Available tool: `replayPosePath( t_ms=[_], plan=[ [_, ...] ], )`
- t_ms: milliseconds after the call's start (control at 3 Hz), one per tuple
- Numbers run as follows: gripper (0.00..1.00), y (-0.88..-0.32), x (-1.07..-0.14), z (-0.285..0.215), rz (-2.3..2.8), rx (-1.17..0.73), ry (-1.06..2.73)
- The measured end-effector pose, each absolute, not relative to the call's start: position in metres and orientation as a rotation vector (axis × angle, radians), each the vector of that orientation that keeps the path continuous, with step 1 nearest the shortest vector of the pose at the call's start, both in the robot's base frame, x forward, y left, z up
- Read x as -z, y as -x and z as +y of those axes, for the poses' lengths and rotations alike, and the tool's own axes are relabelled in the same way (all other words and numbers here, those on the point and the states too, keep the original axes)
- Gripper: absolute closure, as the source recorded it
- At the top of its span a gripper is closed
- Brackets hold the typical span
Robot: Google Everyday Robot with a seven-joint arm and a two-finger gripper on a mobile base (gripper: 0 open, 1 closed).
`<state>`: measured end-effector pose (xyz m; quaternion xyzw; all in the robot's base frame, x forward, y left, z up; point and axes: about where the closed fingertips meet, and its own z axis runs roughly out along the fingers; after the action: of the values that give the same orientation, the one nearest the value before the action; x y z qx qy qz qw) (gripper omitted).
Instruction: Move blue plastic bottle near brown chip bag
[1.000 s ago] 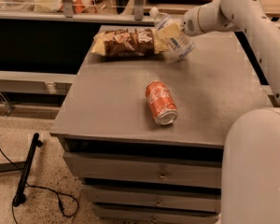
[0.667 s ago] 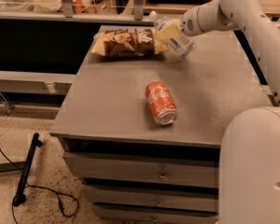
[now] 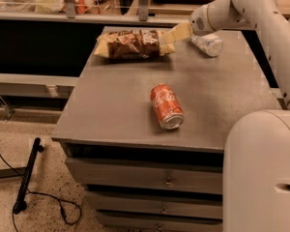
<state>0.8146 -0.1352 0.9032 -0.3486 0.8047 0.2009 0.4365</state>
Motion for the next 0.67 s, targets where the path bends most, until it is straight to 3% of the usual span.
replayPosePath(
  t_ms=[667],
  plan=[
    [0.00, -0.792, -0.925, -0.190, 2.033, -0.471, 0.885]
  ],
)
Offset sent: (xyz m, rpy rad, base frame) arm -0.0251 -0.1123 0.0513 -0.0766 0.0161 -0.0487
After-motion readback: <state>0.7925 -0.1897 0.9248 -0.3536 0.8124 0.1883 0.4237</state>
